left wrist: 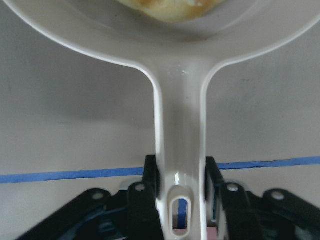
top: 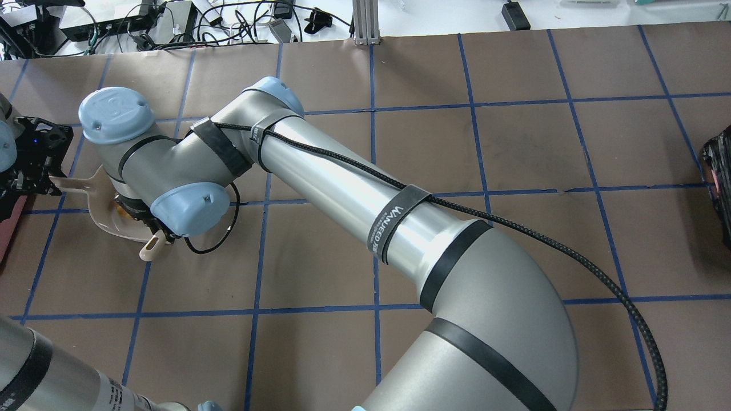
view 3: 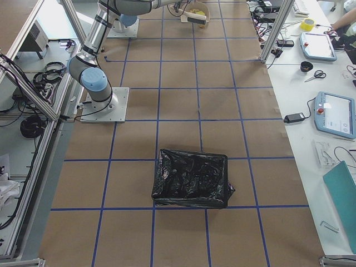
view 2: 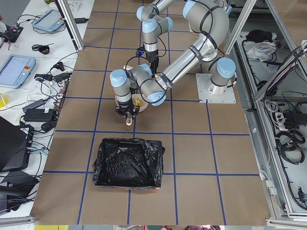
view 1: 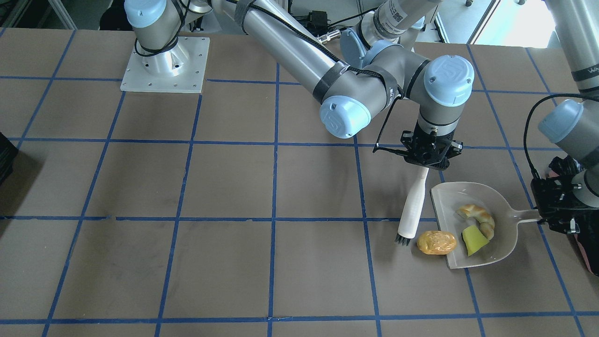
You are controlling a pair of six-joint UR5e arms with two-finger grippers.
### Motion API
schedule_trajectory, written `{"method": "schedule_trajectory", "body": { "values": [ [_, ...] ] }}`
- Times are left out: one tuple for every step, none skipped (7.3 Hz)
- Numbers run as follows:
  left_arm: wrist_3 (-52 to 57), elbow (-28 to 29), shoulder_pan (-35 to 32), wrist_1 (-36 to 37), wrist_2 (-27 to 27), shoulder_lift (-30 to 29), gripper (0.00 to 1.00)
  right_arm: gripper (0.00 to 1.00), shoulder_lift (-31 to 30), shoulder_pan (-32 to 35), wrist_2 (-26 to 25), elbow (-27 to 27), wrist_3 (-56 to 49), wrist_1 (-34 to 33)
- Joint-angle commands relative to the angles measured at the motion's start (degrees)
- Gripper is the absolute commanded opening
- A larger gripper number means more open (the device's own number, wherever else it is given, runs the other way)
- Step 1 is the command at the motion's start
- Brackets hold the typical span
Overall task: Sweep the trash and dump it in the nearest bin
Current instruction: 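Sweep the trash into the dustpan with the brush in the right gripper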
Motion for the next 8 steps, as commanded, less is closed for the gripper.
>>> {"method": "schedule_trajectory", "body": {
  "values": [
    [0.0,0.0,0.0,0.0,0.0,0.0,0.00,0.00,3.9,-2.2,-0.2,-2.2,0.4,-0.8],
    [0.0,0.0,0.0,0.0,0.0,0.0,0.00,0.00,6.5,-2.2,-0.2,-5.6,-0.4,-1.1],
    [0.0,0.0,0.0,0.0,0.0,0.0,0.00,0.00,9.1,-2.2,-0.1,-9.7,-3.8,-0.8],
    [0.0,0.0,0.0,0.0,0.0,0.0,0.00,0.00,10.2,-2.1,-0.1,-11.1,-10.1,0.2],
    [0.0,0.0,0.0,0.0,0.0,0.0,0.00,0.00,10.1,-2.1,0.8,-11.2,-18.8,3.7],
    [0.0,0.0,0.0,0.0,0.0,0.0,0.00,0.00,9.7,-2.1,4.6,-11.2,-33.7,7.6],
    [0.0,0.0,0.0,0.0,0.0,0.0,0.00,0.00,9.6,-2.1,5.5,-11.2,-44.3,8.0],
    [0.0,0.0,0.0,0.0,0.0,0.0,0.00,0.00,9.8,-2.1,8.0,-11.3,-51.2,7.6]
  ]
}}
